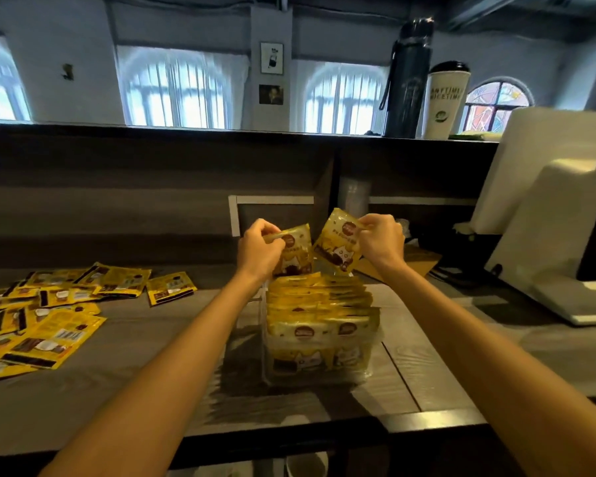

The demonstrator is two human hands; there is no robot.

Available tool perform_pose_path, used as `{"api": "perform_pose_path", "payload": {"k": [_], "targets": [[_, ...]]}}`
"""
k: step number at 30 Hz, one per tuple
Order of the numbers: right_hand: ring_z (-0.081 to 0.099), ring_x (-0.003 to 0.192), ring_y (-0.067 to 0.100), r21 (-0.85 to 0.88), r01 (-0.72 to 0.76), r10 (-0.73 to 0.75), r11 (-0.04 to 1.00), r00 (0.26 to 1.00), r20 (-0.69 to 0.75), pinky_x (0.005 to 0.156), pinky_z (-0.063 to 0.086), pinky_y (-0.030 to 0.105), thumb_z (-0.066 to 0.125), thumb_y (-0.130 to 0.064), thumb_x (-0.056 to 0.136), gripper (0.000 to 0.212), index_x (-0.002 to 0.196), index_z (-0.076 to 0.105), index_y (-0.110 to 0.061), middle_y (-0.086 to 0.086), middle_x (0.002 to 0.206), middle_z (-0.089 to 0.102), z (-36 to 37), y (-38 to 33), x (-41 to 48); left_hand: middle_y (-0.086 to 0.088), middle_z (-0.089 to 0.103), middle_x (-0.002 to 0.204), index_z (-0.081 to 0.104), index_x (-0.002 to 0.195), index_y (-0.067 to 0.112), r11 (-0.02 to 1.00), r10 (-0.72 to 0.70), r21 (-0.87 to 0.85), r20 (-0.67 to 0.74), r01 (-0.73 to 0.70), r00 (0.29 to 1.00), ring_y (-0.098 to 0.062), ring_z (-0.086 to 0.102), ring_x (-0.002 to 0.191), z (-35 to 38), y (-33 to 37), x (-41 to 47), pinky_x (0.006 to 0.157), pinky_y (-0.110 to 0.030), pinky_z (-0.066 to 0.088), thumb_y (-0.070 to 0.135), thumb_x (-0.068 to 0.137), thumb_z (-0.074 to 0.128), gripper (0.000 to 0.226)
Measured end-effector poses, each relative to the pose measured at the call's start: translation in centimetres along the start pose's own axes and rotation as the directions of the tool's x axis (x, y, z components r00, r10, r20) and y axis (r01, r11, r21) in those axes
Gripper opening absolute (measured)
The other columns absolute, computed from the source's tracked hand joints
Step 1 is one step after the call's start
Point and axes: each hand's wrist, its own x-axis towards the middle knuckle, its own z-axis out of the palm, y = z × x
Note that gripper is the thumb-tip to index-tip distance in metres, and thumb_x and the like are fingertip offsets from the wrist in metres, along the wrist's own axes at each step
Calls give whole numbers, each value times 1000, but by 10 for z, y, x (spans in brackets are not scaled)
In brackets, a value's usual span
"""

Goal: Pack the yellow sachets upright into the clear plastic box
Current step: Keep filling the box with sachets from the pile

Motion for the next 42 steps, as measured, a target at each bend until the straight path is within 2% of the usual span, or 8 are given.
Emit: {"api": "perform_pose_path", "payload": {"k": [5,11,15,19,25,35,38,42], "targets": [[63,105,25,-12,47,-44,999,983,179,80,52,30,53,-9,93,24,114,65,-6,14,113,66,11,-4,-6,2,54,79,53,77,20,995,-36,94,214,16,976,-10,53,78,2,-4,-1,64,-20,46,5,90,51,20],[57,110,26,-120,19,32,993,912,408,86,49,31,47,-7,94,26,114,64,-5,15,120,62,7,-4,-6,-1,52,68,54,62,16,983,-67,184,228,25,971,-9,49,67,-2,-15,-3,59,-22,42,-3,84,50,30],[52,119,27,-220,93,42,971,841,539,92,42,29,46,-3,93,30,118,63,-3,14,128,57,4,-1,-11,-4,57,69,61,66,8,969,-100,243,262,35,960,-11,51,69,-3,-21,-6,65,-26,43,6,88,48,26],[54,117,28,-204,102,37,974,814,580,99,42,34,43,-1,94,32,119,63,0,16,125,61,4,-1,-16,-18,63,75,67,78,-9,950,-109,312,258,24,960,-22,55,73,-3,-24,-5,81,-43,47,16,88,48,33],[57,113,29,-216,168,11,962,764,646,100,44,32,37,-2,96,34,118,63,2,18,122,62,1,-3,-22,-14,65,79,70,78,-3,945,-157,324,317,48,935,-32,61,87,-6,-15,-10,87,-48,47,20,84,44,35],[57,112,32,-279,260,-41,924,794,606,101,47,40,48,-16,95,30,112,66,2,20,118,61,3,-11,-24,-8,64,95,67,75,14,960,-144,278,360,41,922,-27,58,100,-11,-10,-13,97,-49,45,18,95,37,36],[60,105,32,-227,156,-32,961,881,472,96,50,45,47,-19,93,31,103,68,1,18,110,65,5,-18,-23,-10,65,101,67,77,15,950,-131,311,278,40,952,-25,58,102,-15,-7,-12,98,-48,44,20,97,33,39],[62,99,24,-182,278,-200,943,913,356,89,52,37,43,-22,95,32,106,68,-5,11,109,68,16,-52,-38,-12,67,105,69,99,9,919,-33,393,67,4,997,-26,59,104,-35,5,-10,97,-42,46,18,97,39,31]]}}
